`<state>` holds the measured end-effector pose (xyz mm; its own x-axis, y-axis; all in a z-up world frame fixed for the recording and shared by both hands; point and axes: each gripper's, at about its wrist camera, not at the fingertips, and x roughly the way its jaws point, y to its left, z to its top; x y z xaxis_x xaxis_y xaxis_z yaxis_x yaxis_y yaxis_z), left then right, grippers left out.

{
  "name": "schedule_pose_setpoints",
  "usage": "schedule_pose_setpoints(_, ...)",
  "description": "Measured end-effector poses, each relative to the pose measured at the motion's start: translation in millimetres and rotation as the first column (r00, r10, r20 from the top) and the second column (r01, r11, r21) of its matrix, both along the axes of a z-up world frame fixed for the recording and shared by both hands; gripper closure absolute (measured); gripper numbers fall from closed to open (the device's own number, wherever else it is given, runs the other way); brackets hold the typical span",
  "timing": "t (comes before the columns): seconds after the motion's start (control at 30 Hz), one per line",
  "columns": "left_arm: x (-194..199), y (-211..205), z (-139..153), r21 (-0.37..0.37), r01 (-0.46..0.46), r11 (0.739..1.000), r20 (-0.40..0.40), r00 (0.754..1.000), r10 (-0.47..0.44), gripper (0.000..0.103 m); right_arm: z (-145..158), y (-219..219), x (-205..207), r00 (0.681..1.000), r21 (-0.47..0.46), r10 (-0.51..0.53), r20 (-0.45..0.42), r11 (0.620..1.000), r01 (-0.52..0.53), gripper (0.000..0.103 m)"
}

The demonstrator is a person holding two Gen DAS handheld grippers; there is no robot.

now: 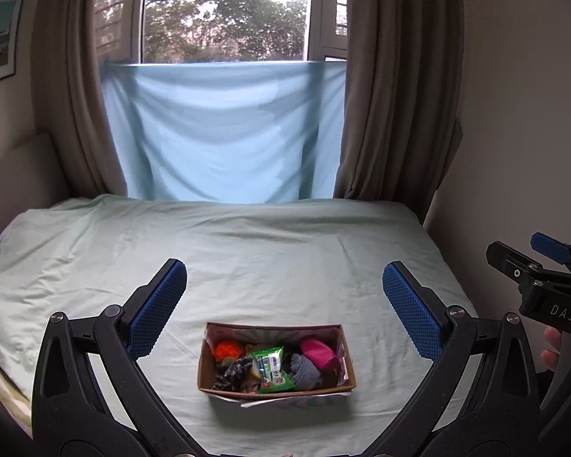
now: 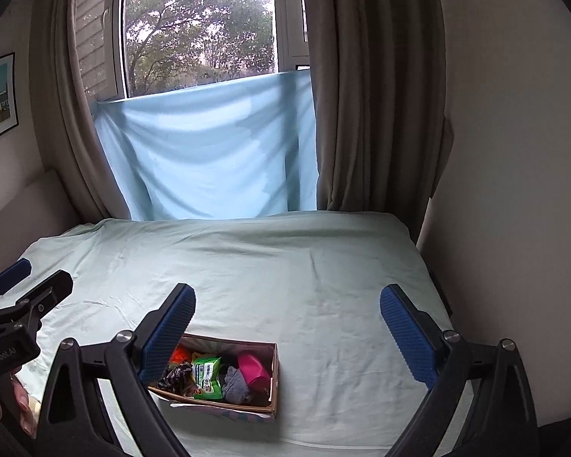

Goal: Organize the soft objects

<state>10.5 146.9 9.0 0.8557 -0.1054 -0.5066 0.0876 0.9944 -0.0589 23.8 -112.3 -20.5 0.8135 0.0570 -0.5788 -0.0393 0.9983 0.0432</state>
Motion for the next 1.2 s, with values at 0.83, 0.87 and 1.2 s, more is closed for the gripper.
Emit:
schedule_pose_setpoints(0.83,-10.8,-2.9,5.1,0.002,0.013,1.000,0.029,1.000,-0.013,0.001,7.9,-4.7,-7.9,0.999,-0.003,-0.025,0.038,1.000,0.026,0.006)
schedule_pose_setpoints(0.87,-11.8,-2.7,5.6,0.000,0.011,1.000,0.035,0.999,-0.011,0.001,7.8,-4.6,-8.0,0.999,-0.003,-0.025,0.039,1.000,0.025,0.006)
schedule_pose_setpoints(1.2,-16.4,-1.5,6.6,0.018,-0.007,1.000,0.055,0.998,0.006,0.001,9.2,-4.1,-6.5,0.999,-0.006,-0.028,0.047,1.000,0.028,0.006)
